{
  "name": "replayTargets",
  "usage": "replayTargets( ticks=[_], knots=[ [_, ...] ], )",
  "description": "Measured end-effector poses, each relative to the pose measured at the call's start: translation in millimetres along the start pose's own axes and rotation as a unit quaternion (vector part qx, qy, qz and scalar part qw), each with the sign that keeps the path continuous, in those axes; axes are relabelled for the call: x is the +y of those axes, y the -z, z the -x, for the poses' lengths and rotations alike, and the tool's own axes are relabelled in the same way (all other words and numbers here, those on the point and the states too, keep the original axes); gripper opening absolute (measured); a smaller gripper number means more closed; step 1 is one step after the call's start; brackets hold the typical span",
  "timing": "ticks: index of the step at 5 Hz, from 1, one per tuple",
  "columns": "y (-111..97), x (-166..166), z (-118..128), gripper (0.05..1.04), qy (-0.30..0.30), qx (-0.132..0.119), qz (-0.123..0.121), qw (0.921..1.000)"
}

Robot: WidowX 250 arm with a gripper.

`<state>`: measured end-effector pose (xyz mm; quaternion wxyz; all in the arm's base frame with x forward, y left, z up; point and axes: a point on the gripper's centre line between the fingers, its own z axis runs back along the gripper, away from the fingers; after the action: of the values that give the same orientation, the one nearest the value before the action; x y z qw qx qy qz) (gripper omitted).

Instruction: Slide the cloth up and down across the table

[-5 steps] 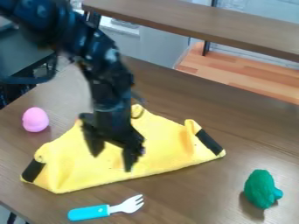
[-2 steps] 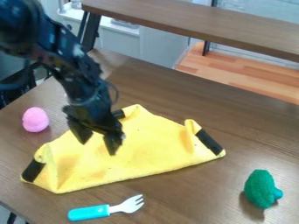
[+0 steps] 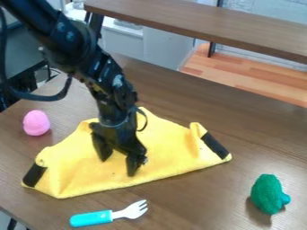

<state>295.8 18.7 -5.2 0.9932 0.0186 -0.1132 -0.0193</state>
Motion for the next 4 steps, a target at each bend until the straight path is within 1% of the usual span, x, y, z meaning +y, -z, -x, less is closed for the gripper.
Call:
replayTargets(
  ticks=[2,3,4],
  knots=[
    [7,4,-24,1.001,-0.018,-0.007,-0.008,0.9998],
    [11,3,-44,1.001,-0.033,-0.004,0.0,0.9994],
    [15,4,-64,1.001,-0.045,-0.006,0.003,0.999]
  ],
)
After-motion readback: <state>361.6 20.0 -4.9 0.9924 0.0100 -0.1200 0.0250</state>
